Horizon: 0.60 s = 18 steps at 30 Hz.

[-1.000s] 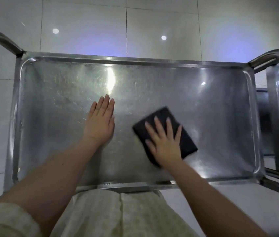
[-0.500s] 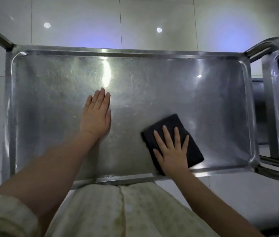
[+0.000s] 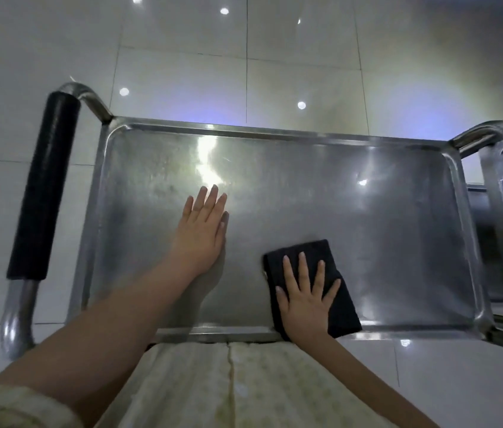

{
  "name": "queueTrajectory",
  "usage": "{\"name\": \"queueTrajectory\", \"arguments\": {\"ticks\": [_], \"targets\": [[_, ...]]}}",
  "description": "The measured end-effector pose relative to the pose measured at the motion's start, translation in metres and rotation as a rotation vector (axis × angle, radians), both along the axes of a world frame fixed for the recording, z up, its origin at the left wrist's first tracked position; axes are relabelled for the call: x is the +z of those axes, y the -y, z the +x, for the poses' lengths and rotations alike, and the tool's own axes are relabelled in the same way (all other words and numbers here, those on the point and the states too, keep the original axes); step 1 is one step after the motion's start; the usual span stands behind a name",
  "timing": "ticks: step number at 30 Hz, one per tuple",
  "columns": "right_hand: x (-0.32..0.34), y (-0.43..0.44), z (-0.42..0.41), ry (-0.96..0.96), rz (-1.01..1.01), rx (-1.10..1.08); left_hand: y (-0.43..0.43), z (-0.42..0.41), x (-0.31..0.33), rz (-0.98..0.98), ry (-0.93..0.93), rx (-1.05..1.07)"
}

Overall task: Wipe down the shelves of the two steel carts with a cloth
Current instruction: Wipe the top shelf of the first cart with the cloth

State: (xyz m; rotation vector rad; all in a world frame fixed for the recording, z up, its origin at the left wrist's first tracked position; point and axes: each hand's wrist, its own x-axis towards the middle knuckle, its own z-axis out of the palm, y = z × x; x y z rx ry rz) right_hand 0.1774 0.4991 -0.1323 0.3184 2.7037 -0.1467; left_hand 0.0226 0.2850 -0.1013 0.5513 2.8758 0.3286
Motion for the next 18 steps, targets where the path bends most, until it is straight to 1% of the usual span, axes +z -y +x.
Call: {"name": "queueTrajectory", "arguments": {"ticks": [4, 8, 9, 11, 13, 14, 16, 18], "targets": [[-0.003, 0.079, -0.027, -0.031, -0.028, 0.105, 0.056, 0.020, 0.006, 0.011, 0.058, 0.085], [-0.008, 0.178, -0.052, -0.041, -0.073, 0.184, 0.106, 0.039, 0.017, 0.131, 0.132, 0.212], [-0.008, 0.202, -0.054, -0.032, -0.085, 0.234, 0.117, 0.042, 0.020, 0.161, 0.150, 0.247], [-0.007, 0.240, -0.051, -0.010, -0.092, 0.405, 0.135, 0.045, 0.022, 0.169, 0.169, 0.303], [-0.008, 0.258, -0.045, 0.009, -0.102, 0.556, 0.148, 0.046, 0.024, 0.139, 0.174, 0.324], [-0.008, 0.257, -0.045, 0.008, -0.103, 0.578, 0.152, 0.045, 0.026, 0.132, 0.182, 0.330], [-0.008, 0.243, -0.046, -0.008, -0.095, 0.495, 0.153, 0.044, 0.032, 0.134, 0.213, 0.311], [-0.007, 0.215, -0.048, -0.021, -0.061, 0.302, 0.148, 0.043, 0.042, 0.147, 0.215, 0.224]]}}
